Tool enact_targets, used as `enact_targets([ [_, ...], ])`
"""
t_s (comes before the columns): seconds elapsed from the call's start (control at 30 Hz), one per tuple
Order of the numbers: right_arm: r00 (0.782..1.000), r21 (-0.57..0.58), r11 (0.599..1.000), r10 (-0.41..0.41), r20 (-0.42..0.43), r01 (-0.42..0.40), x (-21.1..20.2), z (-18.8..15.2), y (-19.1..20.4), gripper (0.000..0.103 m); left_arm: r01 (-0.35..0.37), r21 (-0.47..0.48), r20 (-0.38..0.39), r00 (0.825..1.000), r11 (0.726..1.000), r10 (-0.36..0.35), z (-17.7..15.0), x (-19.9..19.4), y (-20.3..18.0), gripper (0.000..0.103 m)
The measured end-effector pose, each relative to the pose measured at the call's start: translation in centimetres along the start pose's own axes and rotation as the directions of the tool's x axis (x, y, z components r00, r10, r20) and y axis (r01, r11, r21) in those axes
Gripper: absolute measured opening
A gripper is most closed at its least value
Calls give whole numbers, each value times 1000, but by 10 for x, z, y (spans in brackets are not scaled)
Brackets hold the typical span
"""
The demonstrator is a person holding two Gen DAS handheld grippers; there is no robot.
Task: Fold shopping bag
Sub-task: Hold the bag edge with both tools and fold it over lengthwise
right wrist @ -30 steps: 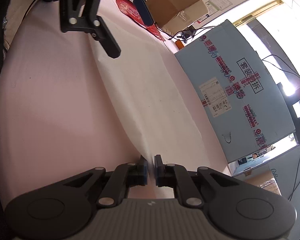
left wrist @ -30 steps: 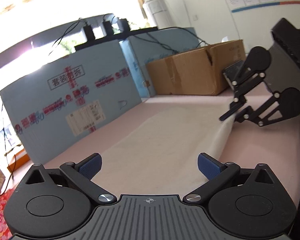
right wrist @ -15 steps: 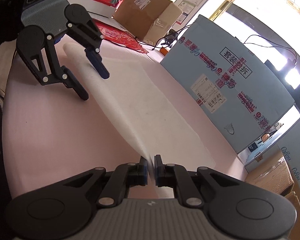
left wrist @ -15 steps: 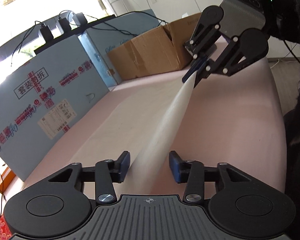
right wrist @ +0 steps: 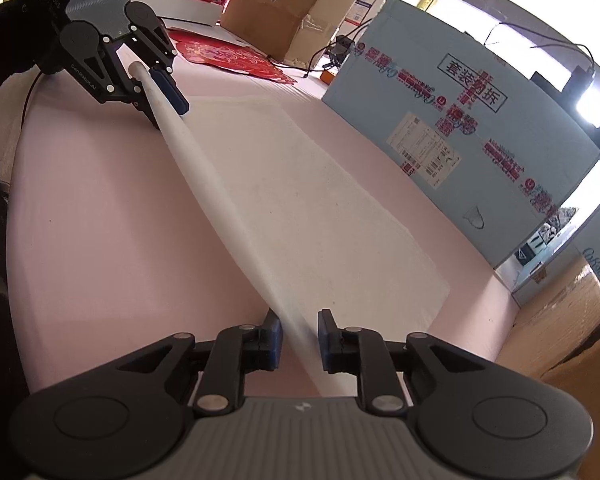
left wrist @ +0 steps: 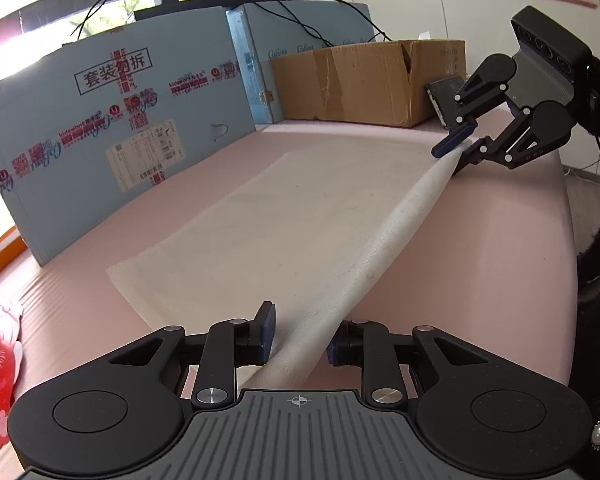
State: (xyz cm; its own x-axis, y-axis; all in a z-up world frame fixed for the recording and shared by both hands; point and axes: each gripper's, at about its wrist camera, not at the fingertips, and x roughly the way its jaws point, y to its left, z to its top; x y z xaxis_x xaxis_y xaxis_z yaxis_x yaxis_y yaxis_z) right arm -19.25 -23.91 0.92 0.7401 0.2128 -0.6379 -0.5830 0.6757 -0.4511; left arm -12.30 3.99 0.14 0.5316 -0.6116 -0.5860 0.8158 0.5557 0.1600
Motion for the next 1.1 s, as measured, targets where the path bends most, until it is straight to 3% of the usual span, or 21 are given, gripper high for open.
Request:
enact_targets([
  [0.1, 1000, 76, 997, 19, -8, -18, -5, -8, -16, 38, 28, -23, 5, 1000, 999, -28, -1, 0, 6, 24],
  [0.17, 999, 127, 991, 45, -11, -43, -7, -12, -25, 36, 38, -30, 7, 999, 999, -37, -1, 1, 8, 24],
  [0.23, 993, 206, 972, 115, -7, -111, -7, -14, -37, 25, 49, -41, 14, 999, 998, -48, -1, 0, 10, 24],
  [0.27, 986, 252, 954, 166, 1, -161, -6, -16, -42, 9, 55, -48, 21, 998, 997, -54, -1, -1, 11, 24],
  [0.37, 958, 314, 906, 279, 66, -285, -12, -18, -50, 8, 109, -109, 87, 991, 988, -99, -4, -14, 23, 24],
  [0.5, 914, 445, 799, 365, 174, -404, -11, -27, -70, 9, 194, -217, 166, 973, 957, -160, -9, -22, 46, 24],
  [0.63, 900, 593, 680, 367, 234, -432, 1, -35, -89, 13, 251, -286, 169, 963, 925, -210, -10, -18, 53, 24],
  [0.73, 890, 677, 586, 370, 266, -446, 11, -40, -95, 13, 256, -342, 165, 964, 904, -211, -11, -17, 53, 24],
  [0.77, 894, 701, 565, 365, 260, -434, 15, -40, -96, 13, 247, -371, 160, 967, 895, -200, -12, -16, 54, 24],
  [0.9, 918, 762, 533, 337, 209, -369, 27, -36, -99, 13, 172, -556, 127, 984, 813, -121, -20, -12, 62, 24],
  [1.03, 943, 784, 545, 295, 153, -298, 35, -33, -96, 16, 95, -621, 92, 995, 778, -47, -27, -12, 60, 24],
  [1.1, 958, 778, 575, 260, 119, -253, 36, -30, -92, 17, 57, -618, 81, 997, 784, -8, -29, -15, 61, 24],
])
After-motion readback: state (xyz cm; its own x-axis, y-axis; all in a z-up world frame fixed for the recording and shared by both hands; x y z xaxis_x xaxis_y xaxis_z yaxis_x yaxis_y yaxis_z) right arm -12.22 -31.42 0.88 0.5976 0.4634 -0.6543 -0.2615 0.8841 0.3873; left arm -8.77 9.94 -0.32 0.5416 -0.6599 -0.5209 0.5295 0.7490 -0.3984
